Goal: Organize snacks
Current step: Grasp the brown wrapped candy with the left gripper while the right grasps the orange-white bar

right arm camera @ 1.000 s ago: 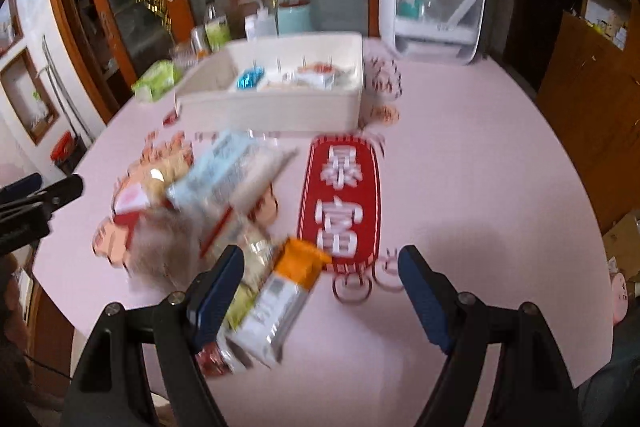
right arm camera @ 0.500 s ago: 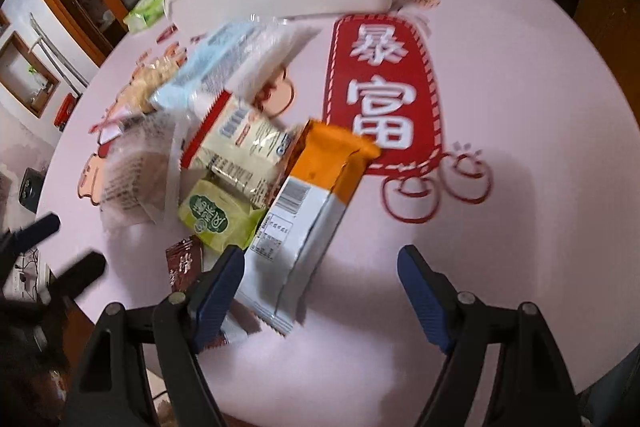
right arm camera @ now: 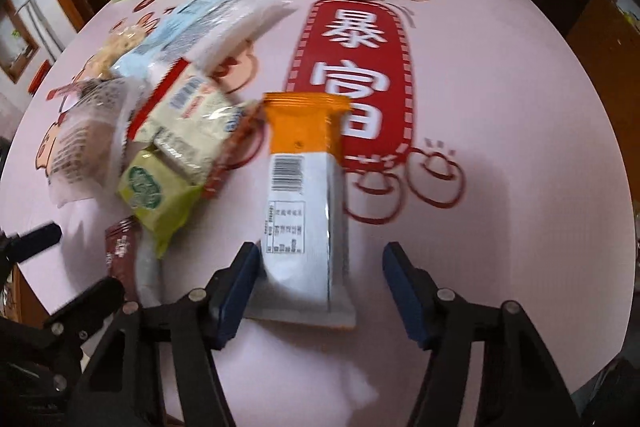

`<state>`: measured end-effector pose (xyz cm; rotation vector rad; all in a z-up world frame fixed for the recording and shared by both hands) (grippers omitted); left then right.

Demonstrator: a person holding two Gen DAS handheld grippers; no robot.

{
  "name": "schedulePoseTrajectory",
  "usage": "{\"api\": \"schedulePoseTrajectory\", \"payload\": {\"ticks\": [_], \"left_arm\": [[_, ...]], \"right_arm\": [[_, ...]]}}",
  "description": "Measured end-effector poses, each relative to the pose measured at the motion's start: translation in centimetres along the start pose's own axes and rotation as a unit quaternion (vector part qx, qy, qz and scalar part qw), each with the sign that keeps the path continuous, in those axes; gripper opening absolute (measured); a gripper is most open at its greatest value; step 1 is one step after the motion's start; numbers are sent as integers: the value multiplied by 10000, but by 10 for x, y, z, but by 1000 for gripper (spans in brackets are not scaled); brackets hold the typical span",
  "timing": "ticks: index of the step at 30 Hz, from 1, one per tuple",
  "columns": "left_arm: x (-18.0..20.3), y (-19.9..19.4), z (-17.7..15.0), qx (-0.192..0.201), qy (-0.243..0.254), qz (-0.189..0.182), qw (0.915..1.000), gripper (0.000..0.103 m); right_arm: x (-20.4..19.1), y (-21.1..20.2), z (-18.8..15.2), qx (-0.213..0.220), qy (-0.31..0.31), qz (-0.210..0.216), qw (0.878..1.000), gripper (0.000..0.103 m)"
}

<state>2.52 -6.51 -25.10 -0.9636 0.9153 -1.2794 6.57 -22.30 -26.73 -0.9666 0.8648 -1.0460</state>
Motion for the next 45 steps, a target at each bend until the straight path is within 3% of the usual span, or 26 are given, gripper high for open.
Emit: {"api": "schedulePoseTrajectory", "payload": {"ticks": [5, 9, 14, 16, 18, 20, 26, 36, 45], "left_arm": [[21, 17, -7, -528, -213, -269, 9980, 99], [32, 20, -7, -707, -368, -283, 9964, 99], [36, 26, -11, -959, -386, 142, 9945, 97], [36, 24, -13, -962, -256, 365, 9944, 88], [34, 20, -12, -878, -121, 483, 9949, 61], [34, 16, -9, -833, -81, 374, 9958, 40], [24, 9, -4, -847, -229, -81, 9961, 35], [-2, -50, 36, 168, -155, -203, 9995, 34], [-26, -124, 103, 1233, -108, -292, 9919, 33]], "right_arm": [[5, 0, -1, 42, -21, -40, 10000, 64], [10, -3, 1, 113, -48, -29, 9999, 52], [11, -5, 1, 58, -83, 85, 9999, 41], [11, -6, 1, 85, -82, 129, 9998, 41], [12, -6, 0, 91, -28, 174, 9998, 41], [12, -6, 1, 86, 51, 230, 9997, 40], [10, -15, 3, 174, 366, 523, 9978, 39], [-11, -71, 37, 858, 346, 790, 9926, 39], [-35, -119, 82, 1400, 312, 967, 9849, 39]]}}
Point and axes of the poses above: each gripper's, at about its wrist camera, not at the fingertips, and y roughly the way its jaws point, x to its right, z to its top, the point moved 10 cm from there along y, roughly the way its jaws point, and after that the axes turned 6 degrees about z, right-handed, at the moved point
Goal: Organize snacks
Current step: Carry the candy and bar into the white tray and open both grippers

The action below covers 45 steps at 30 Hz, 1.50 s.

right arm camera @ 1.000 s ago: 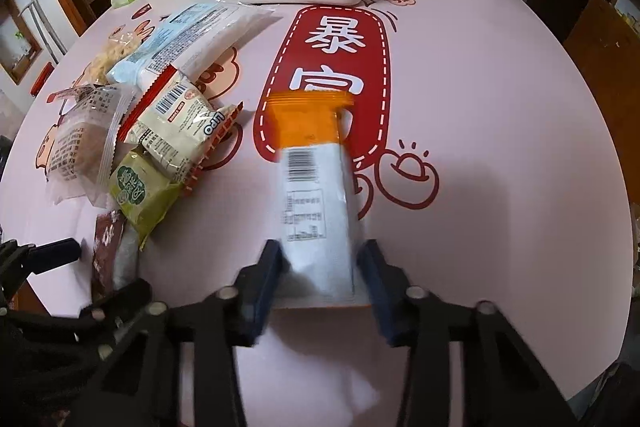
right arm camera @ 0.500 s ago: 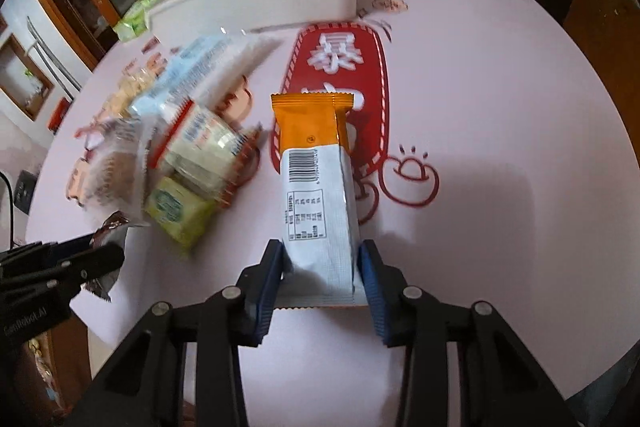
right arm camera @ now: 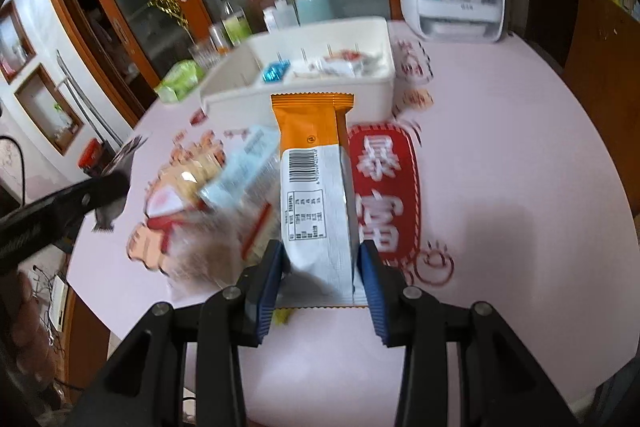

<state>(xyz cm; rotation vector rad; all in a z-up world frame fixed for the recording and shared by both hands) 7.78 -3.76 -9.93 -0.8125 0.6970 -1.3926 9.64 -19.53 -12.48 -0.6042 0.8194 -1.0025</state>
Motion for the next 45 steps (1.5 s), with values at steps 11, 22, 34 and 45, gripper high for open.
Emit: {"api": "schedulePoseTrajectory", "payload": {"ticks": [11, 22, 34, 45], "left_arm": [[-31, -22, 131, 1101, 151, 223, 9936, 33], [-27, 6, 237, 1538, 630, 152, 9860, 34], [-31, 120, 268, 666, 490, -82, 9965, 81], [-57, 144, 244, 511, 235, 69, 9984, 81]], "right_arm": [[-30, -7, 89, 671, 12, 4, 9977, 40], [-28, 30, 199, 1148, 187, -487, 9920, 41], [11, 118, 221, 604, 531, -975, 9920, 49], [6, 120, 191, 400, 611, -842, 9938, 53]]}}
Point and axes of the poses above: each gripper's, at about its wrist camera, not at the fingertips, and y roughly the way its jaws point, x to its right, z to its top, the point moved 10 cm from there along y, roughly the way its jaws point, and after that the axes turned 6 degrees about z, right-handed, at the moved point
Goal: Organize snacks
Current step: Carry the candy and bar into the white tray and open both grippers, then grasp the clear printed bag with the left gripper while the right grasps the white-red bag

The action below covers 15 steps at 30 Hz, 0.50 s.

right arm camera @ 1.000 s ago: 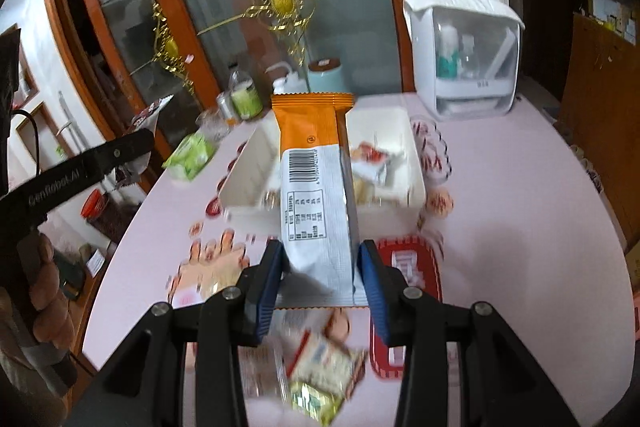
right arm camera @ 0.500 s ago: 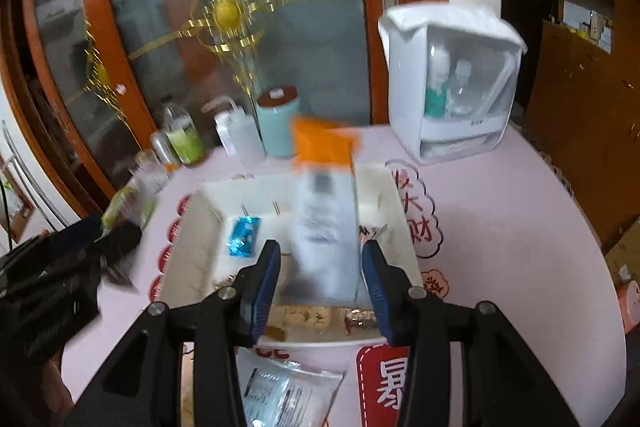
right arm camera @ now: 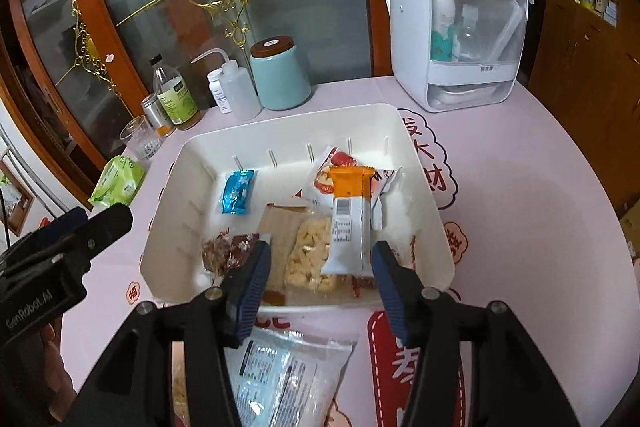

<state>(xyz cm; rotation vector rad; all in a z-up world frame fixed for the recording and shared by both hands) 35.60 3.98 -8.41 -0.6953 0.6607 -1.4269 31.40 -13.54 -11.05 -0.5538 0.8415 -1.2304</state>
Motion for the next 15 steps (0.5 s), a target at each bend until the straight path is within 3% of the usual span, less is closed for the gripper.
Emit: {"api": "schedulePoseTrajectory", "payload": {"ticks": [7, 15], "left_arm": [[6, -28, -11, 287, 226, 120, 9993, 84], [18, -68, -64, 239, 393, -40, 9989, 86]], "right_arm": [[1, -24, -22, 13, -50, 71, 10000, 57], [9, -43, -68, -239, -83, 169, 9995, 61]]}}
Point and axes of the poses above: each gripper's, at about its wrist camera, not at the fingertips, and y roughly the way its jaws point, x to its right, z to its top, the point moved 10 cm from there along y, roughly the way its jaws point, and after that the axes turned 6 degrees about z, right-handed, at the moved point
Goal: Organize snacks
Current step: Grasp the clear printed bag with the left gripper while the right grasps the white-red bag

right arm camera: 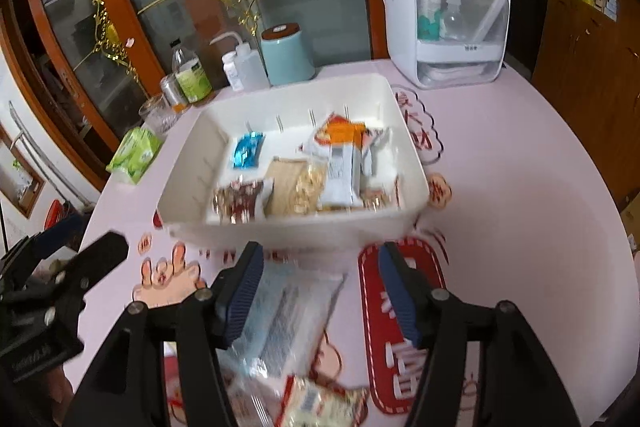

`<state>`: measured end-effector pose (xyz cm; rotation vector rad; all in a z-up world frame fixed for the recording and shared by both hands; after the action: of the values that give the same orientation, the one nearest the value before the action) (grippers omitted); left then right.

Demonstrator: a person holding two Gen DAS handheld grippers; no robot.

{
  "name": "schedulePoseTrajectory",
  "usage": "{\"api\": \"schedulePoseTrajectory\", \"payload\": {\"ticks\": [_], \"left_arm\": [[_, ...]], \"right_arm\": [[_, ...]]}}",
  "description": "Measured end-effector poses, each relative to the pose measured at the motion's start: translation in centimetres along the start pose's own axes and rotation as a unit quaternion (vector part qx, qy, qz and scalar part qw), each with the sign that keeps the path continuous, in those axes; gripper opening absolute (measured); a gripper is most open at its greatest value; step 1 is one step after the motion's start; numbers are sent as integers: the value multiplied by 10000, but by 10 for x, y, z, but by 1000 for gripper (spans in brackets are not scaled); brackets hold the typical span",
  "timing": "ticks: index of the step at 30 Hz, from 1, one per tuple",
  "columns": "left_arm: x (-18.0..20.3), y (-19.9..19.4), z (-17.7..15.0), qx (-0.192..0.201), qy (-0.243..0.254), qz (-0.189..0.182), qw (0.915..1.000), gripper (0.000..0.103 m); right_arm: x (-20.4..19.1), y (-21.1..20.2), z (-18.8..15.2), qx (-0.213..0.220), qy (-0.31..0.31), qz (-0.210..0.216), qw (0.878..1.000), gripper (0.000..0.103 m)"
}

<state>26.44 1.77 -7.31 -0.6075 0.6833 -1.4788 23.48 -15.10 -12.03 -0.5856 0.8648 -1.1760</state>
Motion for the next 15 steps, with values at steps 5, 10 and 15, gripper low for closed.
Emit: {"api": "schedulePoseTrajectory", "payload": {"ticks": [5, 10, 15], "left_arm": [[12, -23, -47, -181, 218, -125, 9995, 86], [19, -42, -110, -483, 455, -192, 9976, 86], [21, -55, -164, -819, 535, -261, 9949, 86]], "right_arm": [[9, -5, -37, -256, -74, 77, 9996, 61], [23, -8, -76, -511, -116, 163, 9985, 61], [33, -8, -111, -733, -247, 164, 9969, 61]]}}
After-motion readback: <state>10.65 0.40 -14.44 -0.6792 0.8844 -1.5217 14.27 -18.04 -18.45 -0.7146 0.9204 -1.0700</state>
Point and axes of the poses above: each gripper's, at about its wrist camera, not at the fingertips, and y roughly the way its jaws point, x to its right, z to its top, the point moved 10 cm from there along y, roughly the way its jaws point, and after that the axes turned 6 degrees about z, right-handed, at the moved point
